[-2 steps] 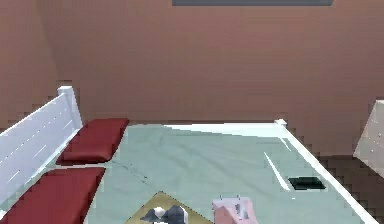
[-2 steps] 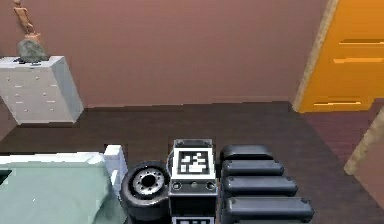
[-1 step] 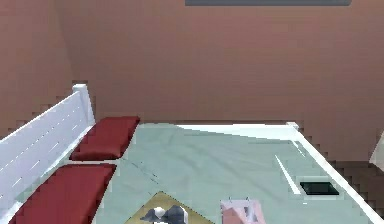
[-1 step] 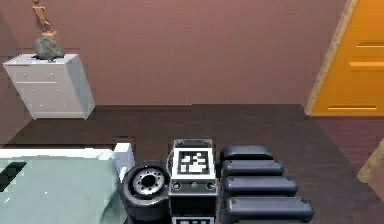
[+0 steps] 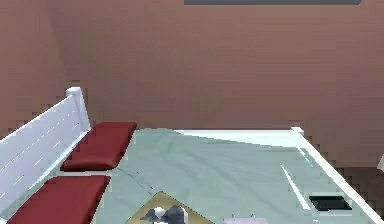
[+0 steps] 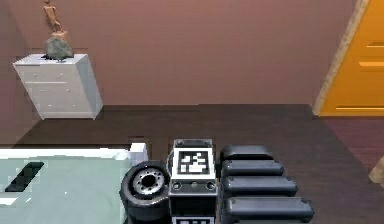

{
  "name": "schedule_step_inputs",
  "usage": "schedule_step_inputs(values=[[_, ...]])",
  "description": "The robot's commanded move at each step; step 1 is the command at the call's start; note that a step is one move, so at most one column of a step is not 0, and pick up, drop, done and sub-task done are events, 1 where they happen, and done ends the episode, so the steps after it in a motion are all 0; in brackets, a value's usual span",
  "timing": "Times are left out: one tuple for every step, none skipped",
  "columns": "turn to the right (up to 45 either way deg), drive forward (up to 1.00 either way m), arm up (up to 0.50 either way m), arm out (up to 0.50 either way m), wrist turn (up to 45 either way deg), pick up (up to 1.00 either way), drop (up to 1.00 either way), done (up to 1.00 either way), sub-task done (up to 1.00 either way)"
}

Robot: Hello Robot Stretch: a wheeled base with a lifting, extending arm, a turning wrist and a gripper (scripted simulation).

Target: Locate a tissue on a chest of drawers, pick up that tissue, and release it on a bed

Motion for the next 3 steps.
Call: schedule_step_inputs(values=[[6.0,0.00,0.00,0.00,0.0,0.00,0.00,0.00,0.00],[-9.0,0.00,0.00,0.00,0.0,0.00,0.00,0.00,0.00],[12.0,0.00,0.00,0.00,0.0,0.00,0.00,0.00,0.00]])
